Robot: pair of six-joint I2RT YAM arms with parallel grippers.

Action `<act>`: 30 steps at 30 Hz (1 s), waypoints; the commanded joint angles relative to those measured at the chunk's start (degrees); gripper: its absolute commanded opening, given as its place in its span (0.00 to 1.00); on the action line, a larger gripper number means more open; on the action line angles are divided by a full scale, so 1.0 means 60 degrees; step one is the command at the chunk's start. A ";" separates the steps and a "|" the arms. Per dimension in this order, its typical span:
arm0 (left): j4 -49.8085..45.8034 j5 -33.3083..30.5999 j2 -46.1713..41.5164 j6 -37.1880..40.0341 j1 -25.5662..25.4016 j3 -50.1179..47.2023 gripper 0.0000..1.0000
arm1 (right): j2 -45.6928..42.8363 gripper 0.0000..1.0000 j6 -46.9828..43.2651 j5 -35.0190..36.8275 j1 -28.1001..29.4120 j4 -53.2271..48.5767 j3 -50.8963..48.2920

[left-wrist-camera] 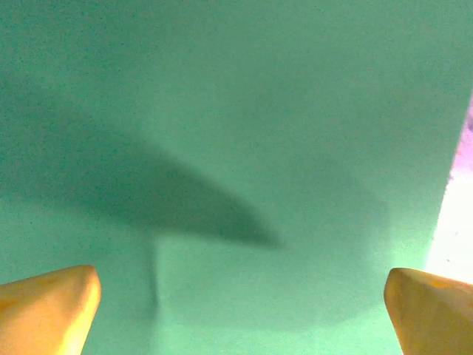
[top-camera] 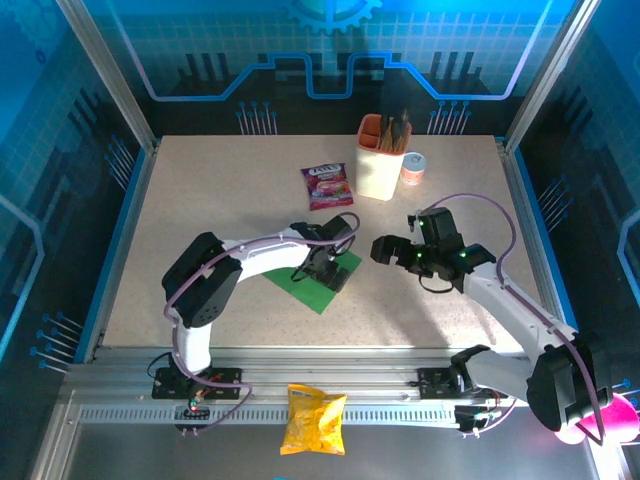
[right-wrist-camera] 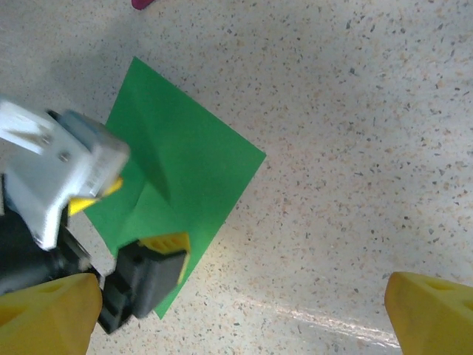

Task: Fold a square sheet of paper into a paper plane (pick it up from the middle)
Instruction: Rotate the square sheet of paper at the center of the table.

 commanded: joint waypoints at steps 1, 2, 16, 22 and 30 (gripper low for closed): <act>0.0003 0.0297 -0.1183 -0.1677 0.0427 0.0202 1.00 | -0.0067 0.99 0.0319 0.0110 0.0128 -0.0126 -0.0033; 0.0205 0.0635 -0.1432 -0.2456 0.0486 0.0110 1.00 | -0.0031 0.99 0.0333 0.0149 0.0134 -0.0130 -0.0032; -0.0440 0.0549 -0.0954 -1.0979 0.0550 0.0489 1.00 | 0.0705 0.99 0.0158 0.0492 0.0134 -0.0122 0.0331; -0.0967 0.0895 0.0322 -1.1728 0.0682 0.1269 1.00 | 0.0662 0.99 0.0099 0.0529 0.0126 -0.0235 0.0327; -0.1494 0.0670 0.0902 -1.1678 0.0710 0.1189 1.00 | 0.0262 0.99 0.0025 0.0621 -0.0071 -0.0573 0.0353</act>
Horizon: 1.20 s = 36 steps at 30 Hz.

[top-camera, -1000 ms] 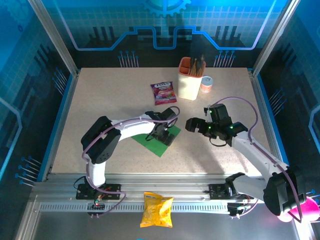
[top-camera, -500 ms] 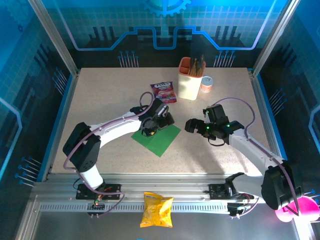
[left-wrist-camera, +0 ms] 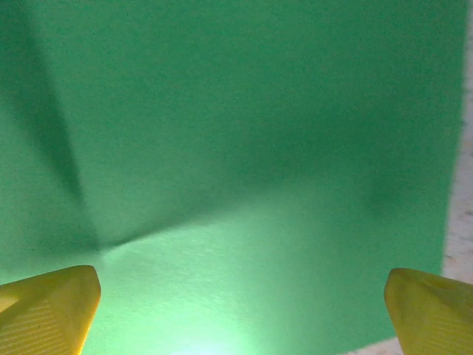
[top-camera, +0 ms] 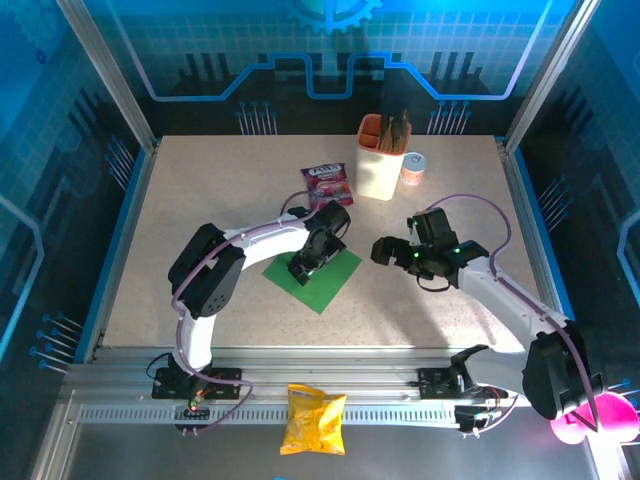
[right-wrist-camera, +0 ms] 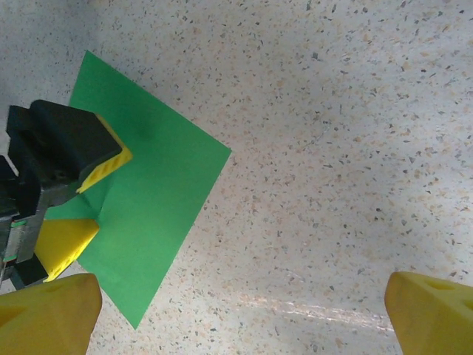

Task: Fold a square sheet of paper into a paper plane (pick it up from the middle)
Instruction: Rotate the square sheet of paper at the center of the table.

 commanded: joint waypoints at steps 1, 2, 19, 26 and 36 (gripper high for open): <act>-0.0657 -0.0139 0.0196 -0.0188 0.0117 0.0044 1.00 | -0.0331 0.99 -0.0124 0.0122 -0.0122 -0.0368 0.0265; -0.0717 -0.0087 0.0285 -0.0113 0.0145 0.0018 1.00 | -0.0366 0.99 -0.0103 0.0105 -0.0134 -0.0395 0.0271; -0.0400 0.1801 0.1498 0.8416 0.0359 0.0099 1.00 | -0.1370 0.99 0.0344 -0.0171 -0.0137 -0.0824 0.0476; -0.1406 -0.0190 0.0501 1.0724 0.0493 0.0432 1.00 | -0.1317 0.99 0.0638 -0.0790 0.0120 -0.0093 0.0075; -0.0011 0.1548 -0.0980 0.8041 0.0682 -0.0518 1.00 | 0.0334 0.99 0.0632 -0.0388 0.1195 0.1002 -0.0058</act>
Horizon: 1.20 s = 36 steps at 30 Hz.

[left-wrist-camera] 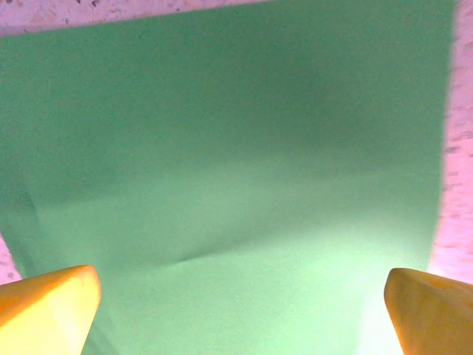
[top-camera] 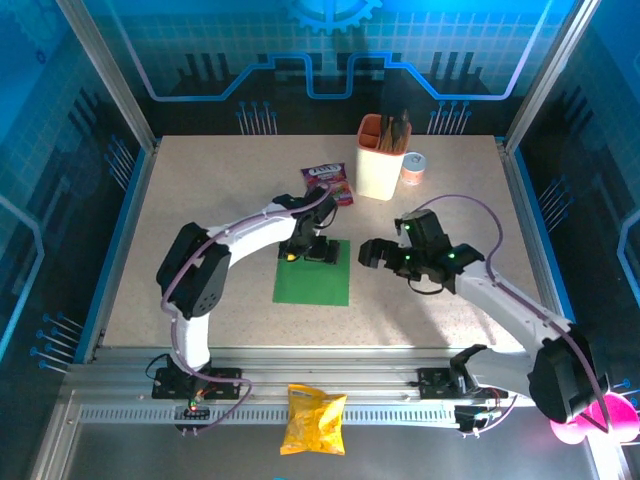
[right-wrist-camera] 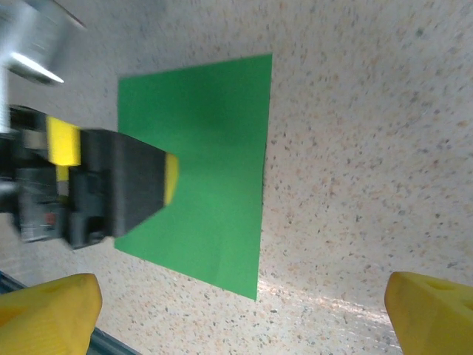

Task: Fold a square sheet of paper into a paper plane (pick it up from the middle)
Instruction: Rotate the square sheet of paper at the center of the table, then first fold the square sheet of paper in half at the center of the table.

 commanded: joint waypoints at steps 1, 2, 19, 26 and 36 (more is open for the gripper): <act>0.0772 0.0715 -0.0328 -0.1455 -0.0033 -0.0780 1.00 | 0.0501 0.99 0.0030 0.0127 0.0208 0.0504 -0.0058; 0.1025 0.0756 -0.0337 -0.1732 -0.0044 -0.0958 1.00 | 0.0662 0.99 0.0007 0.0136 0.0209 0.0559 -0.0041; 0.0200 -0.1468 0.0278 -0.1696 -0.0768 -0.0235 0.98 | 0.1473 0.99 0.0045 -0.0069 -0.0157 0.1274 -0.0361; 0.0080 -0.1596 0.0592 -0.1813 -0.0830 -0.0229 0.98 | 0.1367 0.99 0.0029 -0.0164 -0.0344 0.1325 -0.0539; 0.0131 -0.1603 0.0966 -0.1906 -0.0883 -0.0322 0.98 | 0.1232 0.99 0.0015 -0.0324 -0.0661 0.1362 -0.0741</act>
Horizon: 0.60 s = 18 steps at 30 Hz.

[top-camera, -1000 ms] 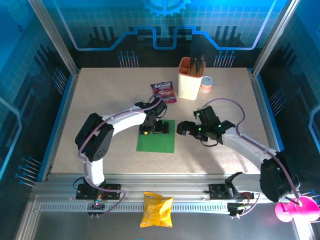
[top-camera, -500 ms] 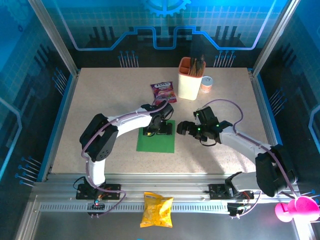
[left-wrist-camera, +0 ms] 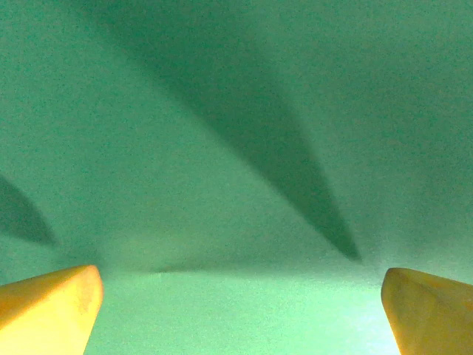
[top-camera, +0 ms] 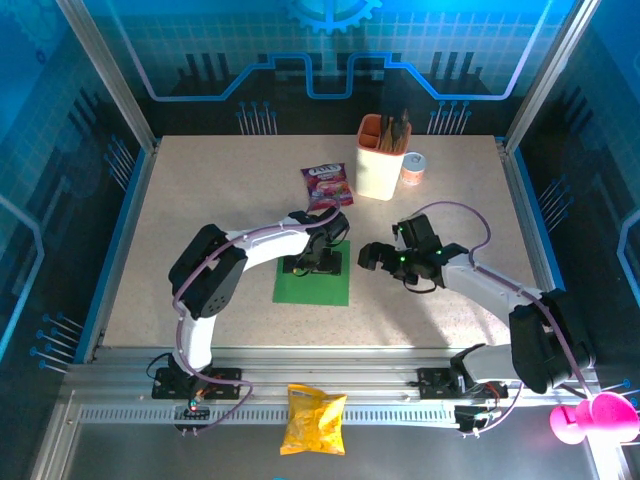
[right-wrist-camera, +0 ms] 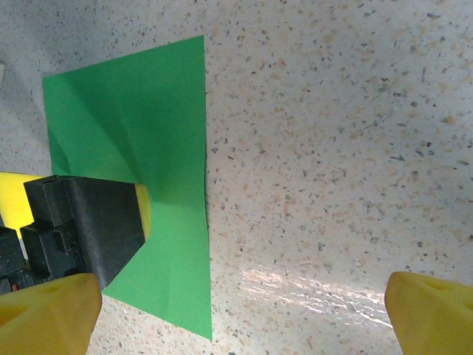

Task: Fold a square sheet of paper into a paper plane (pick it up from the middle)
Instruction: First fold the square sheet of paper in half at the center of the table.

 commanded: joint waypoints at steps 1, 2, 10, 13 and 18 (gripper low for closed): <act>-0.0289 -0.0122 0.0315 -0.0081 -0.0065 0.0069 0.98 | -0.0142 0.99 0.0018 -0.0182 -0.0186 0.0098 -0.0145; -0.0277 -0.0150 0.0336 -0.0090 -0.0061 0.0035 0.98 | -0.0145 0.99 0.0029 -0.0201 -0.0211 0.0110 -0.0166; -0.0134 -0.0295 0.0480 -0.0072 -0.0136 -0.0404 0.93 | -0.0241 0.99 0.0022 -0.0344 -0.0446 0.0156 -0.0268; -0.0065 -0.0307 0.0382 -0.0029 -0.0158 -0.0517 0.88 | -0.0300 0.99 0.0011 -0.0355 -0.0511 0.0112 -0.0292; -0.0014 -0.0290 -0.0062 0.0104 -0.0237 -0.0524 0.79 | -0.0315 0.99 -0.0019 -0.0391 -0.0585 0.0116 -0.0335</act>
